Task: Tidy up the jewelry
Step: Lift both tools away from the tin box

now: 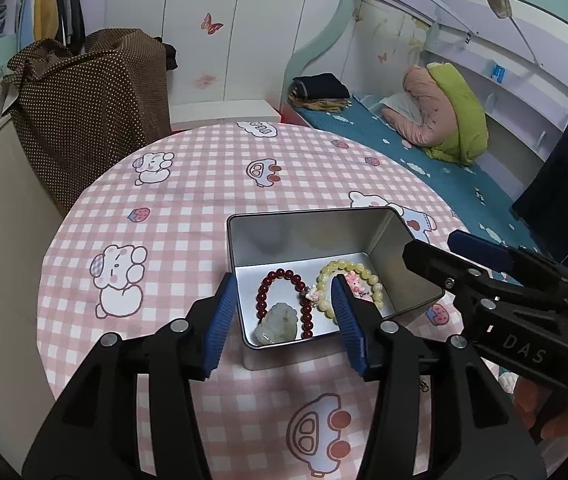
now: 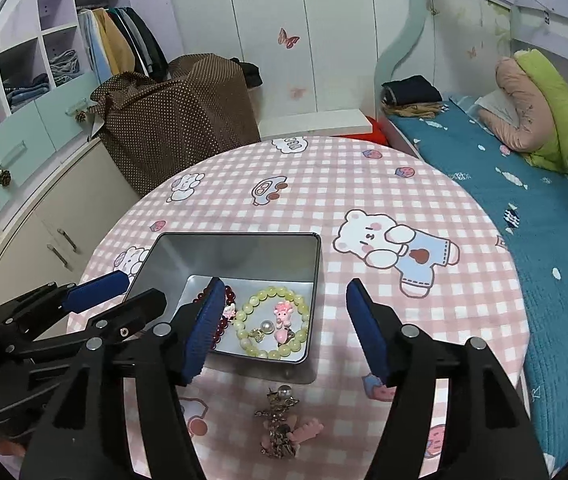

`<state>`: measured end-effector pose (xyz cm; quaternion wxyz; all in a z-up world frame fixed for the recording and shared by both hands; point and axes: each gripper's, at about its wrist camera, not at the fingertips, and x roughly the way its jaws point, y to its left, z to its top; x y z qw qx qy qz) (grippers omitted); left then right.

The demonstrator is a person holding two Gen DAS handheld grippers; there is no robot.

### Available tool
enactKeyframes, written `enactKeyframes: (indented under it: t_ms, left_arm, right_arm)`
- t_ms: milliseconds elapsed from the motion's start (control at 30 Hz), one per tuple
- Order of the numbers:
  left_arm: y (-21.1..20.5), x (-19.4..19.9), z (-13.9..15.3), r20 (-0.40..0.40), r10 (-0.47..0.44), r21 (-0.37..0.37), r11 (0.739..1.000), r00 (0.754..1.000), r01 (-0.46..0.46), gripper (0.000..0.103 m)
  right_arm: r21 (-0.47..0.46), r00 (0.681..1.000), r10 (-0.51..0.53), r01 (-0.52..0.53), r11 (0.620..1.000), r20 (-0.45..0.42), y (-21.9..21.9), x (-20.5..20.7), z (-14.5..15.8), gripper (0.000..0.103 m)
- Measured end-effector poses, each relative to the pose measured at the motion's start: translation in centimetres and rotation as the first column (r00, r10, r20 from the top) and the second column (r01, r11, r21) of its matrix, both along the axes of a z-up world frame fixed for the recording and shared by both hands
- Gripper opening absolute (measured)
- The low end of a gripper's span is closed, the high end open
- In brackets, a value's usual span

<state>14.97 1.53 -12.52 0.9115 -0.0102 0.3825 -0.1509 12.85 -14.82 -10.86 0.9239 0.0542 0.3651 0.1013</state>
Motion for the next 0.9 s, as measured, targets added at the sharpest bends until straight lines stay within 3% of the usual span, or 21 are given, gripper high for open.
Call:
enactKeyframes:
  t_ms: [900]
  left_arm:
    - [-1.9, -3.7, 0.2, -0.001, -0.061, 0.018, 0.998, 0.998, 0.061, 0.064]
  right_arm:
    - [-0.021, 0.997, -0.082, 0.082, 0.996, -0.003, -3.9, -3.4, -0.3, 0.061]
